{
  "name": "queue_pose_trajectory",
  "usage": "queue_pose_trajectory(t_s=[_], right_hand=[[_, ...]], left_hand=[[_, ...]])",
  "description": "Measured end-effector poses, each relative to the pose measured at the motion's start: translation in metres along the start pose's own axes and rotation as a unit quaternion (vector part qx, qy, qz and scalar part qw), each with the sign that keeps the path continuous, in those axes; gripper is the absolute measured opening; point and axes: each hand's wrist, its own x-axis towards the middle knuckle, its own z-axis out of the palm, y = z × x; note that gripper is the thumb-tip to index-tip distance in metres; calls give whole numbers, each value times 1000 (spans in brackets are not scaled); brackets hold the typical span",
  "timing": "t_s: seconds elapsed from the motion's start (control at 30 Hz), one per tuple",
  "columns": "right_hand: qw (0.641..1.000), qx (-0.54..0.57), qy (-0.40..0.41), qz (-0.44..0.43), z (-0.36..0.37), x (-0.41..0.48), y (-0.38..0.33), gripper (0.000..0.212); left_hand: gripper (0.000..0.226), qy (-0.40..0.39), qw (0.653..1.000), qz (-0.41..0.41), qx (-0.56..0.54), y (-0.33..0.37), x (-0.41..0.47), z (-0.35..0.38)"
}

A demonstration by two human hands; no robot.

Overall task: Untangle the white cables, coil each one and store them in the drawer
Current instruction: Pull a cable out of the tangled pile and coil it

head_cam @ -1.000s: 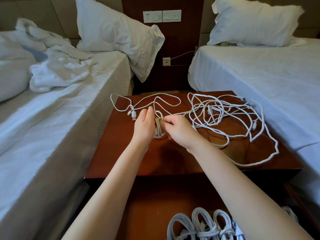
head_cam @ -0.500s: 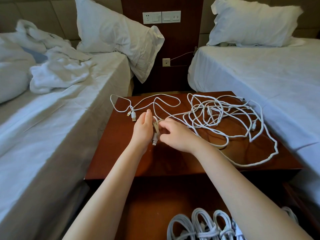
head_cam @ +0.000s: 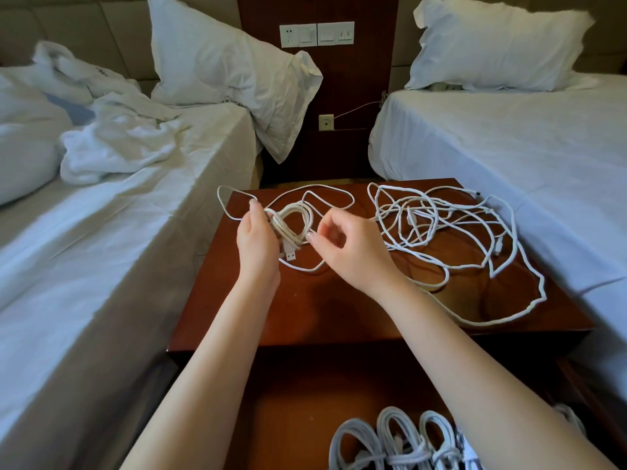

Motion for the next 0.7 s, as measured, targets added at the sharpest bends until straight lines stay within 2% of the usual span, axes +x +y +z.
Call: queue_pose_trajectory(t_s=[0.1,0.17,0.3,0.4,0.57,0.7], right_hand=[[986,58,-121,95,4,-2,-2,30],[977,101,-150,114,10,-3,-3,28],[973,167,-110,116,15,-4,-4,28],[981,147,-95,88,15,-5,-2,25],[989,96,-105,48,13,-4,7,4],[991,81,-102,37,14,-6,11,5]], left_hand=[[42,23,999,13,-21,6,-1,0],[42,22,999,30,-18,7,-3,1],[41,14,998,52,-27,5,-4,3],[40,19,997,76,-27,3,-3,3],[45,50,994,87,-30,6,-3,1],[45,47,994,87,-47,10,1,-2]])
